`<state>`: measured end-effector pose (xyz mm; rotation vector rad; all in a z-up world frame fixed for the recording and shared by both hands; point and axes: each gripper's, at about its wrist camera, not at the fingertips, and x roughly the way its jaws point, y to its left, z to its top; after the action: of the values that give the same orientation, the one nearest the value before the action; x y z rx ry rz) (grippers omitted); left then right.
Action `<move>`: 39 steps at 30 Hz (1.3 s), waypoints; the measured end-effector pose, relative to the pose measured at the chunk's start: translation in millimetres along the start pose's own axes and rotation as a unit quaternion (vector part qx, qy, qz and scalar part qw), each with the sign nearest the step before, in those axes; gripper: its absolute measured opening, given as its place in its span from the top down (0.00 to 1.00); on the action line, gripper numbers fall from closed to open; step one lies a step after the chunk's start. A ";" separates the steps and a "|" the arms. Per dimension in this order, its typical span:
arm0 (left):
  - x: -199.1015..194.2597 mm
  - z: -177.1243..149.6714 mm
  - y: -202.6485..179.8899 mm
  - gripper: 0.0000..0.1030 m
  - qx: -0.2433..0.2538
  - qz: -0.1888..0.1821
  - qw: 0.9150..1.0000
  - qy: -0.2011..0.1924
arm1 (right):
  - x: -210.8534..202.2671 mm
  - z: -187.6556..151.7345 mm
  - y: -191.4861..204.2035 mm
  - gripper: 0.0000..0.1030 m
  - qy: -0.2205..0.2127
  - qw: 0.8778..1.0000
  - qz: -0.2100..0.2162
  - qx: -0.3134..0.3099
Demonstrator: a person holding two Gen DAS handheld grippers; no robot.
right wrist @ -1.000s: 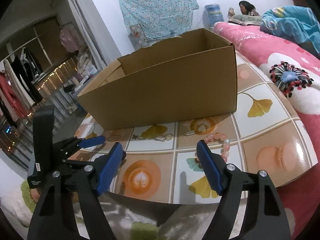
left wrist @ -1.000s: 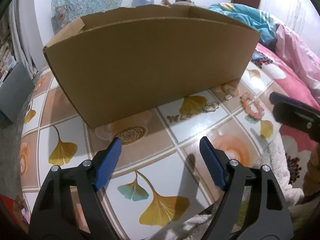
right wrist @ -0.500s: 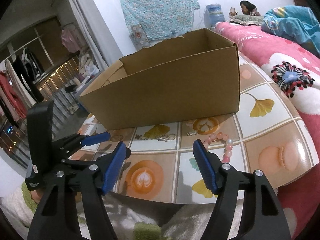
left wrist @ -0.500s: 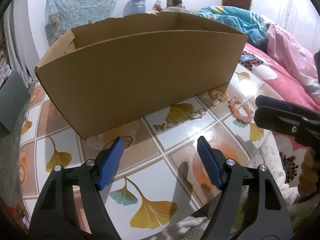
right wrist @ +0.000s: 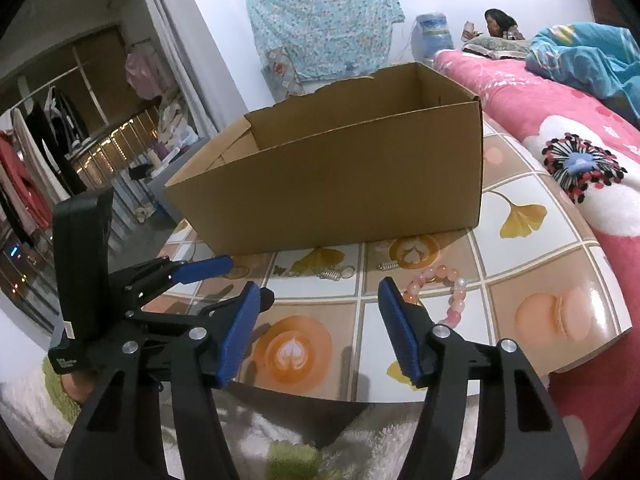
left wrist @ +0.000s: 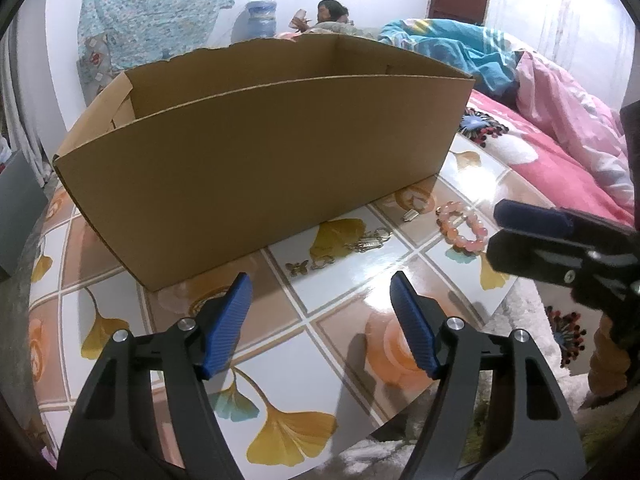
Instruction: Organize jewelry
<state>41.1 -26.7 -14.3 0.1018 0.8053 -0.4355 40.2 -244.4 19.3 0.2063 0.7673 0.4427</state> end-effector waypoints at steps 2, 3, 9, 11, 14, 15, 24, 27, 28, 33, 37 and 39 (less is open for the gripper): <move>-0.6 0.0 -0.6 0.35 0.002 -0.005 1.000 -0.002 | -0.3 -0.9 2.3 0.42 0.002 1.000 0.000 -0.002; -1.0 0.0 -0.8 0.35 0.003 -0.007 1.000 -0.004 | -0.3 -1.3 3.2 0.42 0.003 1.000 -0.001 -0.003; -3.7 -2.3 3.2 0.39 0.004 -0.021 1.000 -0.013 | 1.3 -2.4 11.0 0.42 0.009 1.000 -0.002 -0.003; -3.8 -3.6 4.5 0.43 0.005 -0.026 1.000 -0.012 | 3.6 -2.5 14.2 0.42 0.012 1.000 0.003 -0.003; -5.3 -2.9 4.6 0.46 0.012 -0.033 0.999 -0.015 | 7.3 -2.2 16.2 0.42 0.013 1.000 -0.004 -0.006; -6.5 -2.4 3.9 0.47 0.017 -0.034 0.999 -0.018 | 7.4 -2.0 17.4 0.42 0.012 1.000 -0.007 -0.008; -11.6 2.0 1.1 0.51 0.025 -0.050 0.998 -0.033 | -0.4 -5.7 22.5 0.43 0.012 1.000 -0.006 -0.003; -12.2 3.9 -1.0 0.51 0.030 -0.051 0.998 -0.037 | -1.6 -8.2 24.3 0.43 0.013 1.000 -0.005 -0.003; -12.5 4.1 -0.8 0.51 0.031 -0.050 0.998 -0.038 | -1.8 -9.1 24.8 0.43 0.013 1.000 -0.004 -0.002; -10.5 3.6 4.6 0.52 0.029 -0.039 0.998 -0.034 | -2.3 -12.2 25.1 0.43 0.012 1.000 -0.002 -0.003; -9.6 3.8 8.3 0.56 0.027 -0.035 0.999 -0.032 | -7.4 -18.3 22.4 0.43 0.008 1.000 -0.010 -0.013; -8.3 3.7 7.5 0.56 0.028 -0.035 0.999 -0.028 | -9.1 -21.1 16.9 0.43 0.009 1.000 -0.015 -0.012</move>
<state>41.6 -18.1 -6.4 0.1133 0.7427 -0.5245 14.3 -233.0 15.8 0.1689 0.7816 0.4257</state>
